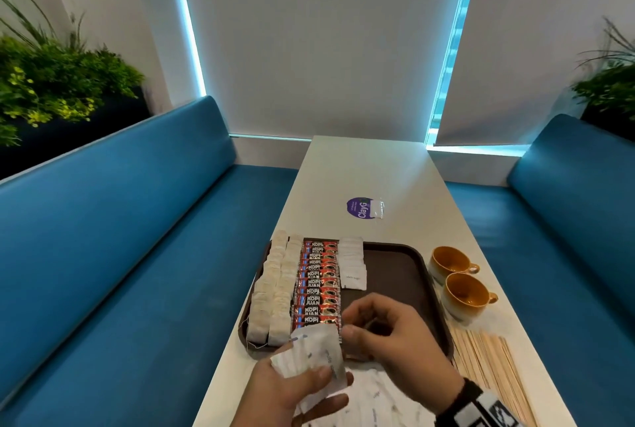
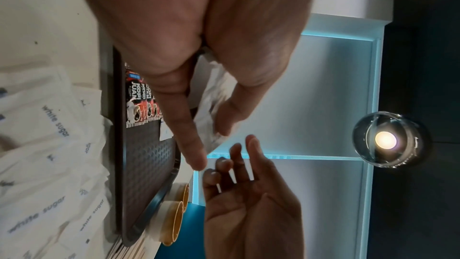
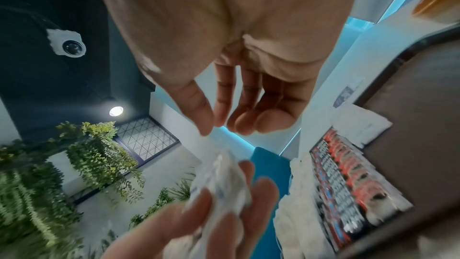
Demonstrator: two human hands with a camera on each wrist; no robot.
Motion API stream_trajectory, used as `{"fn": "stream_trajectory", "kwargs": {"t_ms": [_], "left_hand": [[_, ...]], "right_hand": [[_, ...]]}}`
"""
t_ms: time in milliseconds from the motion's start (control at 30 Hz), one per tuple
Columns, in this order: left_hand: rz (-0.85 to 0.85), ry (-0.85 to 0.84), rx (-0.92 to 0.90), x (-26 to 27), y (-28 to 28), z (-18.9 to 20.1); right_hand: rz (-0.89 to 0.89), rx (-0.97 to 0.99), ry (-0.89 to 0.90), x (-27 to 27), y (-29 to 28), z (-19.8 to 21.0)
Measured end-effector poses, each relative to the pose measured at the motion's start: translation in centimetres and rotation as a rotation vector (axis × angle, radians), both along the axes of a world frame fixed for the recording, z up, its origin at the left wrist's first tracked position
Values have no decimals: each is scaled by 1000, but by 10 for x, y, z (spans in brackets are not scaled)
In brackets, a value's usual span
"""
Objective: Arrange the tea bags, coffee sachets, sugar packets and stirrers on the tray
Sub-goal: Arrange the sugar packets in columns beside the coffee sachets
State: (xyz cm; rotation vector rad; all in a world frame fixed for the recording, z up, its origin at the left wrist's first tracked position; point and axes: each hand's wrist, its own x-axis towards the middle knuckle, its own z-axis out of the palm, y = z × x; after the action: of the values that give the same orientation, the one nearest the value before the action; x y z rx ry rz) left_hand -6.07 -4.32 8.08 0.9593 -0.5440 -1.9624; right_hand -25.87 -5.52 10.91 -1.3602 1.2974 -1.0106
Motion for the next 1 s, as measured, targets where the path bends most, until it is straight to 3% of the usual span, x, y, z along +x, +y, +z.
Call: {"fn": "stream_trajectory", "kwargs": {"t_ms": [33, 67, 133, 333, 533, 733, 1000], "left_hand": [[-8, -12, -65, 0, 9, 19], [-62, -67, -68, -6, -5, -9], [-85, -247, -74, -9, 6, -14], [-99, -352, -77, -16, 14, -11], [-97, -378, -78, -24, 18, -6], [-35, -291, -93, -23, 20, 2], [83, -348, -114, -24, 14, -10]], "right_hand": [[9, 16, 10, 0, 6, -4], [18, 33, 30, 0, 12, -8], [38, 68, 28, 0, 23, -12], [18, 95, -1, -4, 44, -14], [-27, 144, -53, -15, 46, -16], [-125, 179, -127, -20, 44, -20], [-31, 231, -182, -18, 53, -16]]}}
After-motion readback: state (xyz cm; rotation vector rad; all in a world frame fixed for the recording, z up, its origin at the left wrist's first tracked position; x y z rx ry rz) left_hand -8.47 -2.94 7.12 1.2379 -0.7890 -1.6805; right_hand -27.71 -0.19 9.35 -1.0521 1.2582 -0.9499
